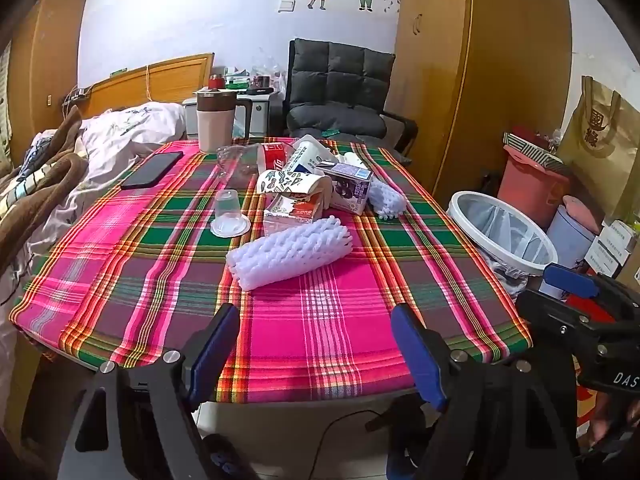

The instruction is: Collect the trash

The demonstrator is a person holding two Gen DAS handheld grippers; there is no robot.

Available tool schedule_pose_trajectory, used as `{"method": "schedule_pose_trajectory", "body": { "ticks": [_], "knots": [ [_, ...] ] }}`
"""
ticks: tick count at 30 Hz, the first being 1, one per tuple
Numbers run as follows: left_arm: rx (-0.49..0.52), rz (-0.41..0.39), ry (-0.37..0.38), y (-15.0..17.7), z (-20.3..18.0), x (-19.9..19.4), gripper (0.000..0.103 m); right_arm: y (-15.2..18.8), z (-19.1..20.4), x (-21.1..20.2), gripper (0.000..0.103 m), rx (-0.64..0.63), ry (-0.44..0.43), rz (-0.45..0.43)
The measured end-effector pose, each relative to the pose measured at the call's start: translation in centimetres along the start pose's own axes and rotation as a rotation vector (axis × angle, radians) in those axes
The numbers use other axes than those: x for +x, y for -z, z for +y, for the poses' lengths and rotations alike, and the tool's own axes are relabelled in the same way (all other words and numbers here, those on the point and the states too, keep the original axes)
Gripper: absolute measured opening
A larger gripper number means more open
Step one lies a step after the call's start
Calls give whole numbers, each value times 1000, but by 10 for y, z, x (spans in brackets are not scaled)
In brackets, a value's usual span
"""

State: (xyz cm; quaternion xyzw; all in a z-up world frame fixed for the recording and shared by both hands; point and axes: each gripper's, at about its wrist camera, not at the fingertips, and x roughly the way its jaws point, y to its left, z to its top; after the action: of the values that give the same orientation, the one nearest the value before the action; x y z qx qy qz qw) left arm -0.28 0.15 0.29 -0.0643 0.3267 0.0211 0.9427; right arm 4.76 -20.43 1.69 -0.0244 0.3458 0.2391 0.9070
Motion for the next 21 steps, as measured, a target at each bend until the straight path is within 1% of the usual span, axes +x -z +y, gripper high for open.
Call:
{"method": "schedule_pose_trajectory", "body": {
  "ticks": [21],
  "knots": [
    [-2,0,0,-1,1,-2,78,0,0,0,80,-4,0,0]
  ]
}}
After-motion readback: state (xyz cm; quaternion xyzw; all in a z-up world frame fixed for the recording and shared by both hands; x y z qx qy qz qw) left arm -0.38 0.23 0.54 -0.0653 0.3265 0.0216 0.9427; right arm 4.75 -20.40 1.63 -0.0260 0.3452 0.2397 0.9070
